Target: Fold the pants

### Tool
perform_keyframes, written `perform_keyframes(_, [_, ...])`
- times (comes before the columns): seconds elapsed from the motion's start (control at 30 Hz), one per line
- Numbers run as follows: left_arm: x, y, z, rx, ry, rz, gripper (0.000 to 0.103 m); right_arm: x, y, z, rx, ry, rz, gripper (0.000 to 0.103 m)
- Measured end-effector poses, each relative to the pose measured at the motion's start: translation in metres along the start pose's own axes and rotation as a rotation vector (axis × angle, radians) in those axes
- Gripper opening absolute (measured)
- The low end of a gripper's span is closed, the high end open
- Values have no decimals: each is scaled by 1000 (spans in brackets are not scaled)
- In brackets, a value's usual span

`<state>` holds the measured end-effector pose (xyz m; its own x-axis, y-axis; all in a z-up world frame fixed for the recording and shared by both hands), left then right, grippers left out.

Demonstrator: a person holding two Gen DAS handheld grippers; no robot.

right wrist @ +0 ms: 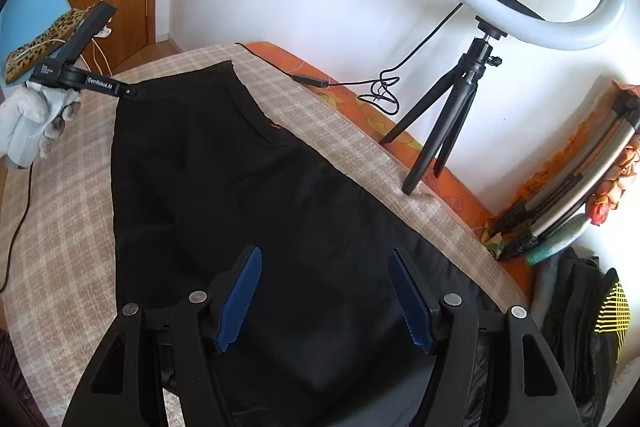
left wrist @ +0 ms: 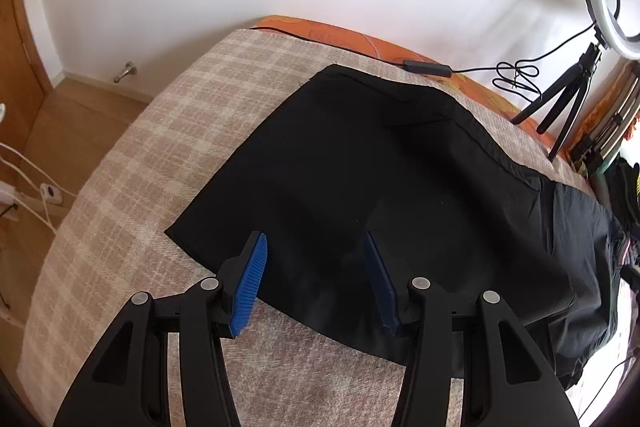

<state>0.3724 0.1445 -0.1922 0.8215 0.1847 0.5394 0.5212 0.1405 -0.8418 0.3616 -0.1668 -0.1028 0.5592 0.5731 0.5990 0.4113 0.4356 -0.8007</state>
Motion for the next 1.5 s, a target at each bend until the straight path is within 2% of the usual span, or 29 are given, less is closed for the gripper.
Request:
perform_keyframes(0.13, [1, 10, -7, 21, 24, 6, 49, 25, 46, -17, 46, -12, 39, 68])
perform_keyframes(0.27, [0, 17, -5, 30, 25, 9, 49, 43, 92, -33, 38, -51, 100, 68])
perform_keyframes(0.4, [-1, 19, -5, 39, 30, -1, 49, 46, 116, -43, 122, -18, 146, 65])
perform_keyframes(0.47, [-1, 20, -5, 43, 31, -10, 49, 44, 120, -43, 160, -4, 163, 16])
perform_keyframes(0.5, [-1, 20, -5, 45, 30, -15, 49, 42, 119, -41, 159, -6, 160, 13])
perform_keyframes(0.57, [-1, 21, -6, 51, 30, -24, 49, 39, 117, -38, 176, -3, 153, 0])
perform_keyframes(0.7, [0, 22, -6, 59, 34, -32, 49, 37, 109, -42, 129, 8, 129, 0])
perform_keyframes(0.77, [0, 22, -6, 61, 34, -34, 49, 35, 110, -58, 85, 72, 131, 0])
perform_keyframes(0.83, [-1, 21, -6, 66, 38, -35, 49, 32, 112, -63, 119, 105, 138, 0])
perform_keyframes(0.87, [-1, 21, -6, 68, 40, -34, 49, 32, 110, -60, 101, 88, 135, 0])
perform_keyframes(0.9, [-1, 21, -6, 69, 43, -32, 49, 32, 106, -56, 69, 65, 134, 3])
perform_keyframes(0.97, [1, 21, -5, 72, 43, -23, 49, 32, 90, -49, 47, 47, 108, 28])
perform_keyframes(1.1, [1, 11, 1, 64, 15, -29, 49, 20, 39, -24, 99, 63, 45, 31])
perform_keyframes(1.23, [-1, 4, 1, 64, 36, -37, 49, -7, -2, 22, 221, 63, 31, 38])
perform_keyframes(1.3, [0, 7, 4, 64, 24, -18, 49, -25, -10, 51, 282, 52, 54, 39])
perform_keyframes(1.37, [0, 14, 5, 86, 31, 0, 49, -41, -11, 78, 324, 35, 81, 44])
perform_keyframes(1.5, [0, 19, 9, 102, 16, 10, 49, -66, 8, 109, 275, -13, 159, 44])
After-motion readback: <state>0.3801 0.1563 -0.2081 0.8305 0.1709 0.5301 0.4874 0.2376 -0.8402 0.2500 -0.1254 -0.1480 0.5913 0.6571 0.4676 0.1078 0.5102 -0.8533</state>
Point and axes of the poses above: each gripper's, at about its wrist camera, not at the fingertips, and y roughly the way its jaws point, z to its left, x to its top, the point moved 3 cm from there along y, roughly the way its jaws point, and after that the axes turned 12 degrees about x, right-handed, at the moved point
